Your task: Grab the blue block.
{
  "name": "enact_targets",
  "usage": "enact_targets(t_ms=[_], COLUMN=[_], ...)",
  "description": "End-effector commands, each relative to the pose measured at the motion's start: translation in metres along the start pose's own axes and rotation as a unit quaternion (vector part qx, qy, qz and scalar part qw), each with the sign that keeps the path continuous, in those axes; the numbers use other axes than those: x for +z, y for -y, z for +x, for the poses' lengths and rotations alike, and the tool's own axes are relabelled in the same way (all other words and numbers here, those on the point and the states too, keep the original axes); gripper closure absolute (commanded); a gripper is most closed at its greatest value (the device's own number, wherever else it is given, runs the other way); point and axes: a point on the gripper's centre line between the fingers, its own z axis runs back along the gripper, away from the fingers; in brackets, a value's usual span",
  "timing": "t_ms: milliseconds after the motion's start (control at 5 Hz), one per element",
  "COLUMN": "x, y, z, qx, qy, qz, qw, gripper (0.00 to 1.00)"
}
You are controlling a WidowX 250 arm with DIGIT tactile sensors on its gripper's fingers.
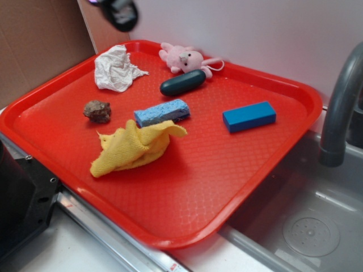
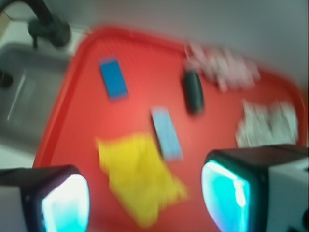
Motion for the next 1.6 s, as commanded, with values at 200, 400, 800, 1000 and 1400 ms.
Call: enact_targets(t_ms=[200,400,800,1000,1400], x=[-0.089,-0.107,-0.118,-0.118,-0.118], y=[0.036,0.051,0.058,0.058,0.058], z=[0.045,0.034,-0.012,-0.012,-0.012], qx=[-0.040,-0.045,-0.057,-0.057,-0.057], qy=[-0.039,-0.057,-0.054,-0.054,-0.054], qz=[-0.037,-0.043,-0.045,-0.045,-0.045], qw=[0.998,0.996,0.996,0.996,0.996], gripper=[0.00,0.00,0.00,0.00,0.00])
